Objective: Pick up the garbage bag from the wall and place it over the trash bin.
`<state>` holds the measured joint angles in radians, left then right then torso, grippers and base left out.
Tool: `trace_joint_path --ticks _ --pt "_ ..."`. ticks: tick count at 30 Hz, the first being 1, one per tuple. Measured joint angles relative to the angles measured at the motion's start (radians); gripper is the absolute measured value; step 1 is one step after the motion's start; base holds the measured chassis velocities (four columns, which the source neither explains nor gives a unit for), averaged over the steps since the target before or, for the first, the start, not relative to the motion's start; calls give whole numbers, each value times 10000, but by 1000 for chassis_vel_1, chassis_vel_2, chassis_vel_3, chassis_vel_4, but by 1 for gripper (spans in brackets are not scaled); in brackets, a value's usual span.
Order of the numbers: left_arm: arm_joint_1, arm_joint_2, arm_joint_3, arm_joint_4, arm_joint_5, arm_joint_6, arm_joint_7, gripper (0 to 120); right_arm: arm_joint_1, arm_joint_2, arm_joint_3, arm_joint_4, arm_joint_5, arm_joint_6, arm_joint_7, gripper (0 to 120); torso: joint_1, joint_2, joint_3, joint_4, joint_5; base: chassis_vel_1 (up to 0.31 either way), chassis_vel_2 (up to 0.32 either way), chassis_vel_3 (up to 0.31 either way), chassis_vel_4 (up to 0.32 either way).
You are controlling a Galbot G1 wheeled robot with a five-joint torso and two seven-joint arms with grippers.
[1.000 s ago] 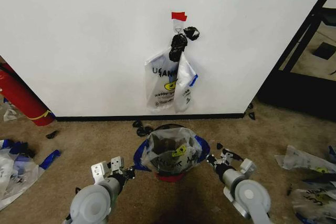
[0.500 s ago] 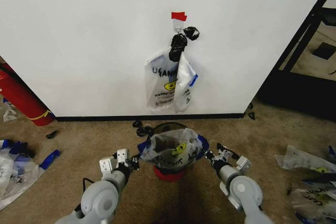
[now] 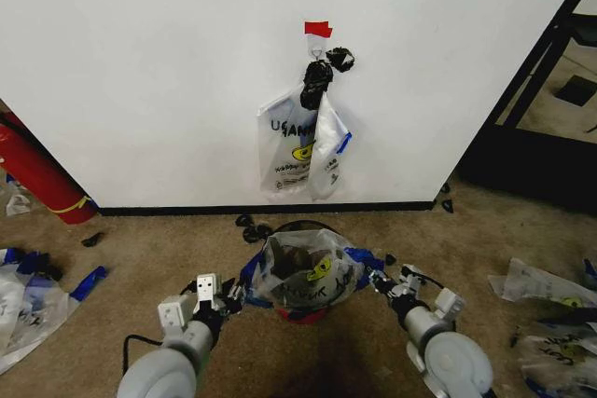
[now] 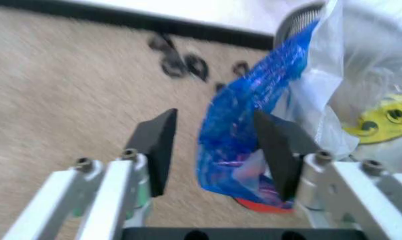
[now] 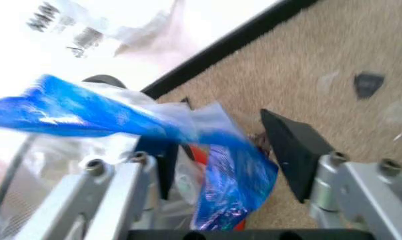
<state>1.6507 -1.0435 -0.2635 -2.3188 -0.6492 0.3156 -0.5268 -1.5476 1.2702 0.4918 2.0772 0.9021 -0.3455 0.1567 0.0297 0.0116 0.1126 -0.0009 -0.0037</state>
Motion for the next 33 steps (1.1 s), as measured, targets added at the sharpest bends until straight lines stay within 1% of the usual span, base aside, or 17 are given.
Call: trace_joint_path --ticks 1,2,3,5,6,7,9,11,12,13,15,19,22,26,28,31,33 --pt "148 -171 22 -32 374 -131 7 55 -89 -39 33 86 -30 29 -23 52 0 0 0 1 -2 0 0 0 0" --pt "467 -538 66 -52 1236 -506 47 63 -440 -206 155 384 -171 160 -124 58 0 0 0 -2 -2 0 0 0 0" --pt "602 -726 70 -23 1806 -834 99 68 -638 -316 221 543 -291 262 -190 62 0 0 0 -1 -3 0 0 0 0" --pt "775 -925 12 95 2670 -1446 176 74 -928 -501 317 812 -614 471 -287 72 -1 0 0 -4 -3 0 0 0 0" --pt "814 -960 -20 111 2866 -1628 189 79 -1005 -549 333 914 -733 540 -312 75 0 0 1 -4 -2 0 0 0 0" --pt "814 -960 -20 111 2866 -1628 189 79 -1005 -549 333 914 -733 540 -312 75 0 0 1 -4 -2 0 0 0 0" --pt "844 -1007 -88 112 3206 -1942 189 89 -1166 -599 350 1168 -1198 718 -359 85 -1 0 1 -2 -2 0 0 0 0" --pt "804 -993 -108 113 3351 -2054 189 94 -1273 -595 370 1280 -1555 877 -414 90 0 0 1 -1 -2 0 0 0 0" --pt "723 -945 -120 113 3464 -2098 190 98 -1381 -582 394 1357 -1863 1040 -497 96 0 0 1 -3 -2 0 0 0 0" --pt "630 -891 -133 111 3571 -2110 190 99 -1450 -575 417 1401 -2101 1188 -575 98 0 0 1 -4 -2 0 0 0 0" --pt "547 -840 -143 105 3660 -2111 190 100 -1484 -570 438 1425 -2274 1322 -639 99 0 0 1 -4 -2 0 0 0 0" --pt "302 -504 -152 -64 3798 -1994 190 100 -1616 -563 534 1496 -2825 1834 -905 100 0 0 2 -4 -3 0 0 0 0" --pt "348 -293 -137 -191 3821 -1941 190 100 -1700 -584 592 1508 -3127 2122 -1079 100 0 0 2 -4 -3 0 0 0 0" --pt "616 50 -106 -487 3827 -1916 190 100 -1880 -686 744 1273 -3829 2772 -1553 100 0 0 2 -2 -3 0 0 0 0" --pt "658 155 -93 -587 3792 -1876 202 100 -1913 -749 734 1001 -3891 2740 -1702 100 0 0 2 -3 -3 0 0 0 0" --pt "640 223 -50 -609 3782 -1811 211 100 -1797 -820 614 612 -3626 2412 -1763 100 0 0 2 -4 -3 0 0 0 0" --pt "578 283 -8 -614 3782 -1737 212 100 -1521 -871 451 365 -2499 1885 -1871 100 1 0 2 -2 -2 0 0 0 0"
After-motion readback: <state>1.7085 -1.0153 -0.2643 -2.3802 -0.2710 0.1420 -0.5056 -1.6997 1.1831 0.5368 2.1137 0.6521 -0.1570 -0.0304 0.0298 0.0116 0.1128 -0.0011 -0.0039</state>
